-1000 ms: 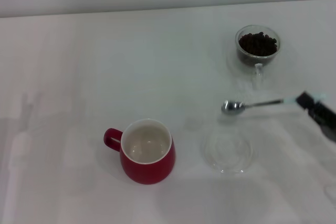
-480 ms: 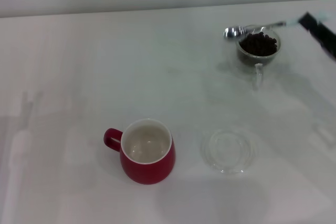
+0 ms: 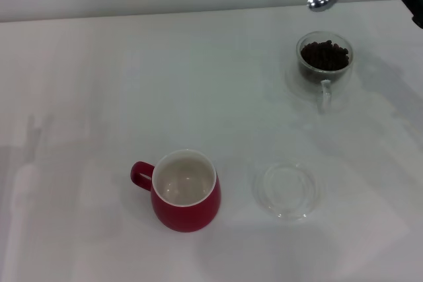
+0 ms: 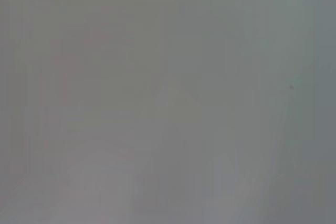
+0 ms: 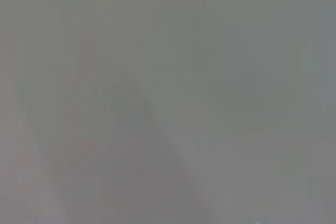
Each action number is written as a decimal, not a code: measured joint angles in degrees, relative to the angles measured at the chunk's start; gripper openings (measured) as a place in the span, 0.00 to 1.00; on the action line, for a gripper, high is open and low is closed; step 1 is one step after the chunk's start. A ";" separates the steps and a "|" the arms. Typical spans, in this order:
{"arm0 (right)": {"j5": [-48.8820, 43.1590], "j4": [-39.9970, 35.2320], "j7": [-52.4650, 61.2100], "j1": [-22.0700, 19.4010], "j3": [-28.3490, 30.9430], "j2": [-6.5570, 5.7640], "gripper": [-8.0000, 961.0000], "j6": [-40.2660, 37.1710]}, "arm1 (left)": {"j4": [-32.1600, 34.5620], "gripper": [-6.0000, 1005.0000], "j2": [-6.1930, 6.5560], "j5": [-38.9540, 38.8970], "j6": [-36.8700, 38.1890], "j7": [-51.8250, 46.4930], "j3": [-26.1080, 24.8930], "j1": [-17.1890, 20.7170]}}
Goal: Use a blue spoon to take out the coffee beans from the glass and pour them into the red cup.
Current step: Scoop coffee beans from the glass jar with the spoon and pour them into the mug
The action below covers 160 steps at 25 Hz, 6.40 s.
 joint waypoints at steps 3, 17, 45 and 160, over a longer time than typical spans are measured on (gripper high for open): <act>0.01 -0.04 -4.17 -0.73 0.71 -0.01 0.16 -0.02 | -0.32 0.79 0.00 -0.07 0.06 0.00 0.00 -0.02; -0.48 2.55 -15.58 -3.62 0.19 0.17 0.16 -4.83 | -0.25 0.79 0.00 -0.08 0.62 0.00 0.00 -0.16; -1.18 2.74 -24.80 -1.98 -3.28 0.52 0.16 6.50 | -0.15 0.79 -0.09 -0.08 0.34 0.00 0.00 -0.20; -7.85 2.76 39.46 -6.93 -4.25 -0.90 0.18 -3.10 | -0.53 0.79 -0.24 -1.31 -0.01 0.00 0.28 0.25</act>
